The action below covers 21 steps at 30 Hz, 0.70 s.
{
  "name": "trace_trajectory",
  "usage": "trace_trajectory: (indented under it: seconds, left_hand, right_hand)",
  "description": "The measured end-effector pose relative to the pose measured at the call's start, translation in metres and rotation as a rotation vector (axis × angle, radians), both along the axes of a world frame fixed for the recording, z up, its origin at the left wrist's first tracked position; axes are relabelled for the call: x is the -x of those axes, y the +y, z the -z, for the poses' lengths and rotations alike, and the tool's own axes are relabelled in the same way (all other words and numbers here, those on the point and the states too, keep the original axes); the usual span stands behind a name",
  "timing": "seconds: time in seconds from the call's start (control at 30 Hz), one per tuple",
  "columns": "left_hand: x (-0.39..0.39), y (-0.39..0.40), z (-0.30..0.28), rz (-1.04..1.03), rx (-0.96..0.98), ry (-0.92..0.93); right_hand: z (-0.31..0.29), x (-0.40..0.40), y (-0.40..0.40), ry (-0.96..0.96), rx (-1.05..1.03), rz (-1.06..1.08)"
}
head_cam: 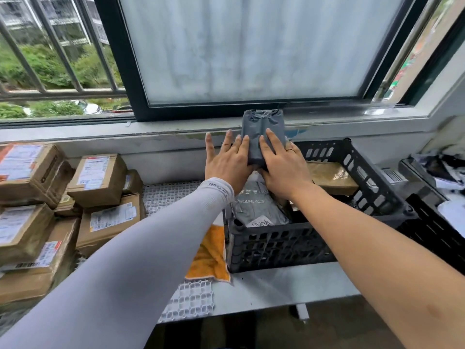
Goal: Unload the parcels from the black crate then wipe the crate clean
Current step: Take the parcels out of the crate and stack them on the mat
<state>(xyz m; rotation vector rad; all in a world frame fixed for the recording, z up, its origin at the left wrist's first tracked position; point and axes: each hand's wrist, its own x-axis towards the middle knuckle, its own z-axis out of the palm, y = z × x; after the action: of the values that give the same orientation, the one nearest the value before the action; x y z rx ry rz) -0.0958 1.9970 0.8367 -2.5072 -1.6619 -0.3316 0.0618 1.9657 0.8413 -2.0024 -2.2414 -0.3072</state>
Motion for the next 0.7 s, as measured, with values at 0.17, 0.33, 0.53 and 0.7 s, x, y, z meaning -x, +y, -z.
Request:
trace_trajectory:
  seconds: [0.17,0.33,0.53,0.7]
  left_hand:
    - [0.021,0.002,-0.016,0.050,-0.020,-0.170]
    - [0.058,0.000,-0.029,0.066,-0.020,-0.294]
    - [0.139,-0.004,-0.023,0.017,-0.021,-0.380]
    - [0.218,-0.014,0.005,-0.076,0.002,-0.311]
  right_hand:
    - [-0.019,0.022,-0.006,0.003,-0.095,0.040]
    - [-0.030,0.058,-0.006,0.018,-0.164,0.020]
    - [-0.020,0.142,-0.001,0.158,-0.169,-0.046]
    - [0.010,0.219,0.000,0.192,-0.090,-0.144]
